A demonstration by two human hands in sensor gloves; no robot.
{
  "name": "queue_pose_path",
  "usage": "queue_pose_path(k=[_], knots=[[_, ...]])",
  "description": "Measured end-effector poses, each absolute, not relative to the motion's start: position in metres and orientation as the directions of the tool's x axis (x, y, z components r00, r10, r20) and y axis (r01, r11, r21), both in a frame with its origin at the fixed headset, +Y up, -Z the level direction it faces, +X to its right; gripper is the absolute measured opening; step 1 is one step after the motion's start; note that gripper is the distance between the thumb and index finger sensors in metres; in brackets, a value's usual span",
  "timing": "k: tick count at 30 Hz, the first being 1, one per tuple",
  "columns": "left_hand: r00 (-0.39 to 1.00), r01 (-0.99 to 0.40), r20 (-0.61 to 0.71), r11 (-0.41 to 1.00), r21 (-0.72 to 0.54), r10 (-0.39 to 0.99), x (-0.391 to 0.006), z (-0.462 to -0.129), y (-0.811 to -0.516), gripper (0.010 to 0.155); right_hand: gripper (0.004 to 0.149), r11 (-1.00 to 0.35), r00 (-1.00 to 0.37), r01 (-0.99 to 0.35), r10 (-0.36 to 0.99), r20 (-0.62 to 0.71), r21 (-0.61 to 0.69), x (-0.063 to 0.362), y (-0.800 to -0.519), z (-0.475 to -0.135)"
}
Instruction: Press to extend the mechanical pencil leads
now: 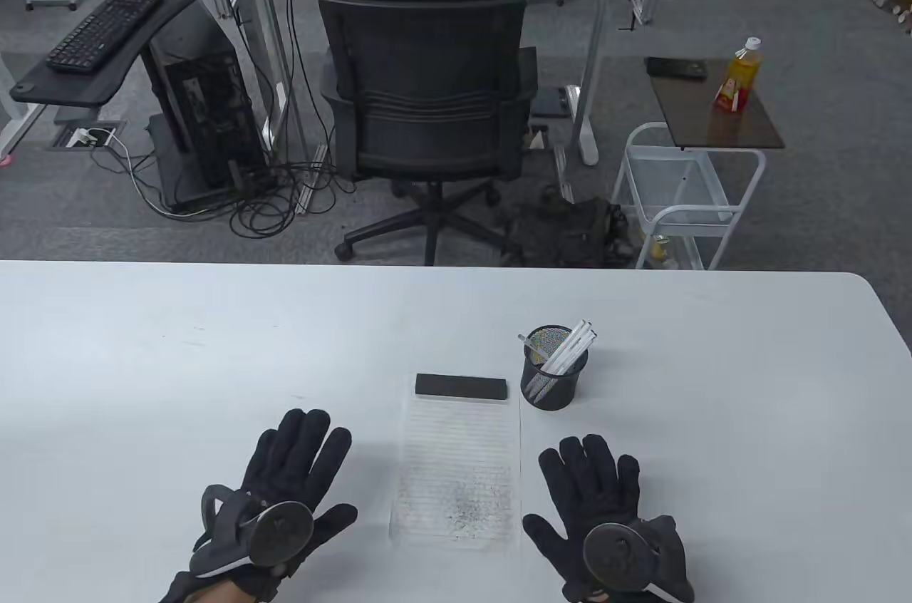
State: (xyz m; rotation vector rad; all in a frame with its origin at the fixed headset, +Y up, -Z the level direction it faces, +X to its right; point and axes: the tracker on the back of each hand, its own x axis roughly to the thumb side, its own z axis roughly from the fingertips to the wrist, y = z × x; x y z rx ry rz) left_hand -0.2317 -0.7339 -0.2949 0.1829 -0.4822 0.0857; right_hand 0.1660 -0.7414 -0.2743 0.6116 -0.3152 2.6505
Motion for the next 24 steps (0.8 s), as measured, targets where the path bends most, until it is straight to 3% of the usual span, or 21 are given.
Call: queue_pose_path(k=[16, 24], knots=[[0.882, -0.115, 0.47, 0.984, 0.137, 0.037, -0.232, -0.296, -0.737, 0.09, 0.082, -0.884, -0.838, -0.441, 0.343, 0.424, -0.155, 0.17, -0.738, -0.28], [0.883, -0.099, 0.468, 0.987, 0.123, 0.031, -0.232, -0.298, -0.739, 0.09, 0.076, -0.89, -0.882, -0.406, 0.321, 0.344, -0.21, 0.161, -0.71, -0.321]])
